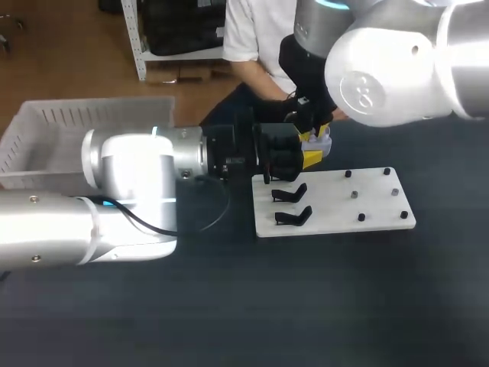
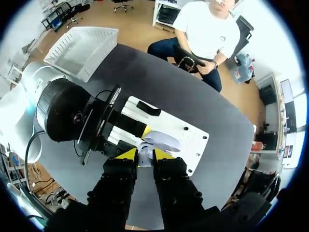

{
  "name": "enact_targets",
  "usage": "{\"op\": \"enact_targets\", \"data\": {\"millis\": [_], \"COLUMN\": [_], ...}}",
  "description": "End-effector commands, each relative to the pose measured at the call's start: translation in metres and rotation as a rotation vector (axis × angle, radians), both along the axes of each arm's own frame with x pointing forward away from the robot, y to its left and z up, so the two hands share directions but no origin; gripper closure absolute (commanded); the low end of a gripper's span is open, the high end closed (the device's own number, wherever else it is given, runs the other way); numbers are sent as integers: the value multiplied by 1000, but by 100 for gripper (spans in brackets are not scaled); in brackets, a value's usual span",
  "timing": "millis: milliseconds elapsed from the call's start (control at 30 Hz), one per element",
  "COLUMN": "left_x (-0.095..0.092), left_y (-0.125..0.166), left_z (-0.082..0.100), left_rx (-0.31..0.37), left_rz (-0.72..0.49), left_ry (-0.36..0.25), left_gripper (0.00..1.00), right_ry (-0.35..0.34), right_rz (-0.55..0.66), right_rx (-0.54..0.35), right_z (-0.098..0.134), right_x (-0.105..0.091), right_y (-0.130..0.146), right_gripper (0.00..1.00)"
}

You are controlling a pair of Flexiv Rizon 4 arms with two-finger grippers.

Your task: Pick up each earbud case from the left stands, insert the matching earbuds, close the lid, and place the case in the box.

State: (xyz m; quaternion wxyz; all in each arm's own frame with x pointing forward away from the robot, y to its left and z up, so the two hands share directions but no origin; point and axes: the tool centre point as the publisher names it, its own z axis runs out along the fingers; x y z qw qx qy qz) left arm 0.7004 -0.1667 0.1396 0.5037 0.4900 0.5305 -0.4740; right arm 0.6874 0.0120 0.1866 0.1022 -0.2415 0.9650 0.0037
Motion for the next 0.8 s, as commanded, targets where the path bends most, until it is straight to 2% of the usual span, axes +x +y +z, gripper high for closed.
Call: {"op": "enact_targets", "data": {"millis": [33,500,800], "left_x": [-1,-1,-1], "left_y": [-1,-1,-1], "left_z": [-1,-1,-1], "left_rx": [-5,-5,-5], "left_rz": [6,6,6], "left_ry": [-5,-5,-5], "left_gripper": [100,100,100], "right_ry": [11,15,0], "right_rz": [2,4,37], "right_rx": [-4,-21,-64], "right_z": [-2,-6,-7], "right_x": [4,0,0], "right_y": [2,0,-4], "right_gripper": [100,100,100]}}
